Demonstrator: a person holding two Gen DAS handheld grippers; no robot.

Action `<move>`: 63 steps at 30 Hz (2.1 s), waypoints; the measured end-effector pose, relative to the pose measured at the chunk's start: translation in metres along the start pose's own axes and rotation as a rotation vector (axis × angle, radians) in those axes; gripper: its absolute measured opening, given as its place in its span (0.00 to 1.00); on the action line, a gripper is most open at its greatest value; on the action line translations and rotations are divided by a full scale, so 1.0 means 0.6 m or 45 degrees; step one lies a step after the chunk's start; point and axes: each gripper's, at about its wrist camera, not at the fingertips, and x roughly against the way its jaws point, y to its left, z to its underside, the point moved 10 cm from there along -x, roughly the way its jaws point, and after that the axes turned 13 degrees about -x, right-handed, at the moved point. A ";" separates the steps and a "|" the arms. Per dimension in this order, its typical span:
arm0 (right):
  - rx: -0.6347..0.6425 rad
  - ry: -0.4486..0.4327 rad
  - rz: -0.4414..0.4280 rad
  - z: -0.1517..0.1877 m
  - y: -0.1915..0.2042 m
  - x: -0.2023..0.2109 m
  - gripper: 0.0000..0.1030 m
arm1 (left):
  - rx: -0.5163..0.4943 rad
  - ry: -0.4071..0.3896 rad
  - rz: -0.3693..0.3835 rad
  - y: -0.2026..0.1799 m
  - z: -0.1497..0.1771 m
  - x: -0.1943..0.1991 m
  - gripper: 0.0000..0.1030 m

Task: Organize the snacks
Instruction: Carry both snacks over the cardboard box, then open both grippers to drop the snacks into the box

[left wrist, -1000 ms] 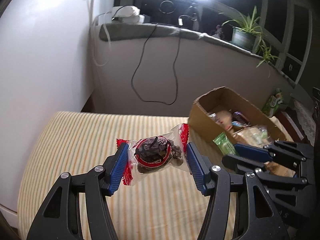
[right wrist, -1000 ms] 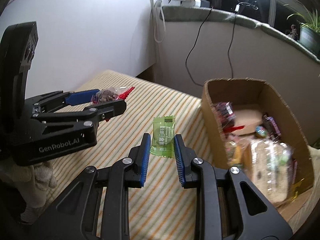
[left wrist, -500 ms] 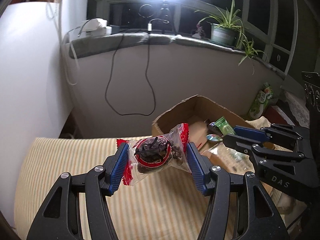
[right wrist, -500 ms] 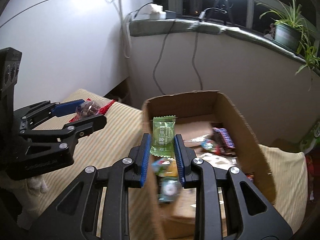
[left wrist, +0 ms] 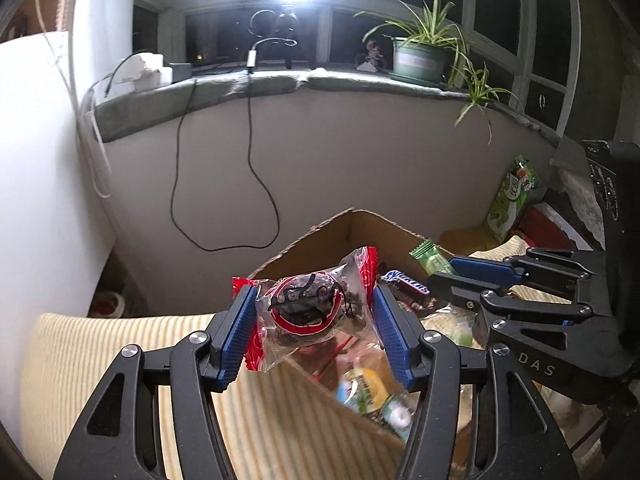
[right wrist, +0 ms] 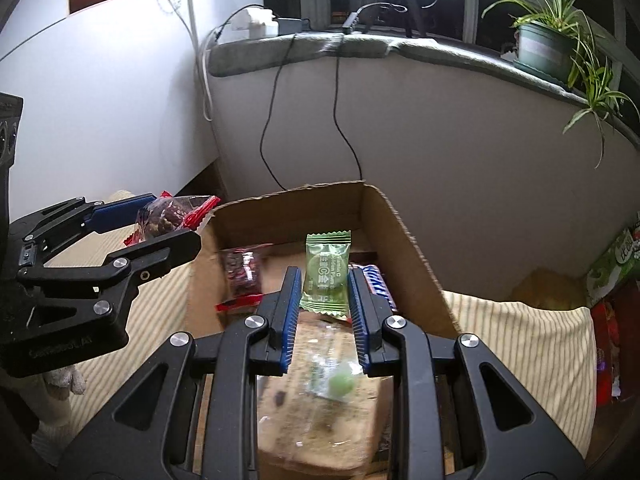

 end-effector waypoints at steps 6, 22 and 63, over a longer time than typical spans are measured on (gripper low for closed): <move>-0.024 0.018 0.007 -0.001 -0.024 -0.011 0.24 | -0.017 0.016 0.020 -0.017 -0.002 -0.018 0.56; -0.049 0.033 0.024 0.007 -0.043 -0.018 0.25 | -0.037 0.030 0.034 -0.031 0.000 -0.022 0.63; -0.112 -0.079 0.073 0.045 -0.040 0.105 0.85 | -0.002 -0.078 -0.024 -0.040 0.030 0.126 0.77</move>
